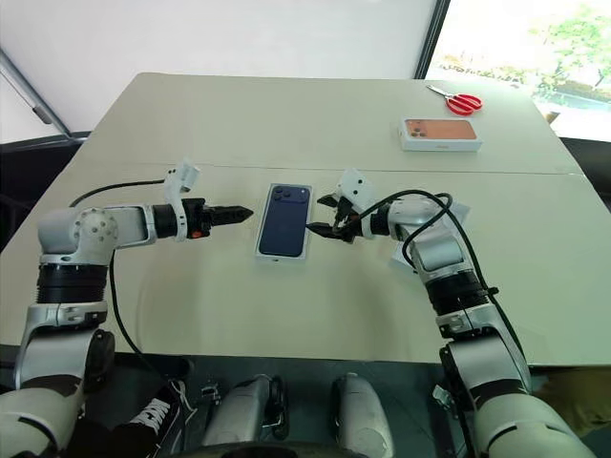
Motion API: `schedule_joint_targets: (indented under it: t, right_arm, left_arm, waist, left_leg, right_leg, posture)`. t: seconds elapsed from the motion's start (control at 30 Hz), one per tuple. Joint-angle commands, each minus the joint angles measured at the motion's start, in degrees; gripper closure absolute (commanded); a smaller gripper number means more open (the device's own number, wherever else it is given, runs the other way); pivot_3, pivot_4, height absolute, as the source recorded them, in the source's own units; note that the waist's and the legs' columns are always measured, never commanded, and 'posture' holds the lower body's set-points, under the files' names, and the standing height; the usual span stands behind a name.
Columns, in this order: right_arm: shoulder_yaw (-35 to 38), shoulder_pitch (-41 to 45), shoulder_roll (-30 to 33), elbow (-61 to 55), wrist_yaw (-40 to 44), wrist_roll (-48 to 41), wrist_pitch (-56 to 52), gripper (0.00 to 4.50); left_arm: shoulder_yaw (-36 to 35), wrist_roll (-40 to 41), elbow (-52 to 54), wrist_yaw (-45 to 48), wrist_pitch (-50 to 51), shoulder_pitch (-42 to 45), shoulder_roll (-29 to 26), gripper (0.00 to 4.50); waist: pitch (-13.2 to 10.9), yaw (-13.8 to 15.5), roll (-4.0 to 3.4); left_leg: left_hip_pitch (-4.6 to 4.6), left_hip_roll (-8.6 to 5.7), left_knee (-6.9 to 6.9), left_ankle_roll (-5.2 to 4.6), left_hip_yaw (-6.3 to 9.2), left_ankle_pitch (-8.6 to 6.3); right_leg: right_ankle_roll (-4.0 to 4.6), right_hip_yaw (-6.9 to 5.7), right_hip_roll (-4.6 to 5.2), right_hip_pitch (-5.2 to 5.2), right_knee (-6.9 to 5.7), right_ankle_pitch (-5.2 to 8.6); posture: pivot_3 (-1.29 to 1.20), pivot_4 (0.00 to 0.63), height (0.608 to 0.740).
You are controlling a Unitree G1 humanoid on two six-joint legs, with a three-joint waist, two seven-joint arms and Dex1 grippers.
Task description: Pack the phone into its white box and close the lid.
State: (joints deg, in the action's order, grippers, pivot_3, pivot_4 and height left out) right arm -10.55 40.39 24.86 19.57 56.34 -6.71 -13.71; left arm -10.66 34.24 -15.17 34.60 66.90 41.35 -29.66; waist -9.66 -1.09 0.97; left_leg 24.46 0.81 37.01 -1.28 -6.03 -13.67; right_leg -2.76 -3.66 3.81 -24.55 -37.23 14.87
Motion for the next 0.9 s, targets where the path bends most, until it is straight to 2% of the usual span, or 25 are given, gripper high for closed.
schedule_joint_targets:
  t: [0.03, 0.1, 0.23, 0.33, 0.53, 0.9]
  right_arm:
    - [0.1, 1.3, 0.0, 0.0, -0.8, 1.1, 2.1, 3.59]
    - [0.0, 1.3, -0.1, 0.4, -1.0, 1.5, 2.7, 4.49]
    - [-1.3, 1.1, -0.1, 1.8, -2.2, 4.2, 4.6, 4.49]
    - [-2.7, 0.7, -0.3, 2.8, -4.1, 6.9, 6.6, 4.49]
    - [-6.1, 0.7, 1.1, 4.9, -6.9, 13.3, 11.2, 4.49]
    - [-5.1, -0.1, 1.0, 2.1, -5.9, 12.1, 9.6, 4.49]
  left_arm:
    - [-1.0, -1.4, -0.4, -2.0, -2.9, 0.0, 0.9, 3.57]
    - [0.1, -2.4, -0.4, -2.2, -4.4, -0.5, 1.4, 4.48]
    - [1.5, -4.5, -2.4, -3.9, -6.8, -0.4, 3.5, 4.48]
    - [7.8, -9.9, -2.7, -3.5, -11.1, -1.9, 3.1, 4.48]
    - [10.8, -11.1, -1.8, -1.8, -12.3, -3.0, 5.4, 4.48]
    - [15.8, -12.2, -0.4, 0.4, -12.6, -1.0, 13.4, 4.48]
  waist:
    - [0.0, 0.1, 0.0]
    - [0.0, 0.1, 0.0]
    - [0.0, 0.1, 0.0]
    - [0.0, 0.0, 0.0]
    - [0.0, 0.2, -0.02]
    - [0.0, 0.5, -0.02]
  left_leg:
    - [0.01, 0.0, 0.0, 0.0, 0.0, 0.0]
    - [0.02, 0.0, 0.01, 0.05, 0.0, 0.03]
    - [0.01, 0.0, 0.01, 0.09, -0.01, 0.05]
    - [0.01, -0.01, 0.02, 0.07, -0.02, 0.05]
    - [-0.02, 0.0, 0.02, 0.16, -0.02, 0.08]
    - [-0.01, -0.01, 0.14, 0.0, -0.02, 0.05]
  right_leg:
    - [0.0, 0.0, 0.0, 0.0, 0.01, 0.0]
    - [-0.01, 0.0, 0.0, 0.0, 0.01, -0.01]
    - [-0.01, 0.0, 0.0, 0.01, 0.01, -0.01]
    - [-0.01, -0.01, 0.0, 0.01, 0.0, -0.01]
    - [0.0, 0.0, 0.0, 0.04, -0.01, 0.0]
    - [-0.02, -0.04, 0.0, 0.13, 0.0, -0.01]
  posture:
    - [0.0, 0.15, 0.74]
    - [0.0, 0.15, 0.74]
    - [0.0, 0.15, 0.74]
    - [0.0, 0.15, 0.74]
    - [0.0, 0.15, 0.74]
    - [0.0, 0.15, 0.74]
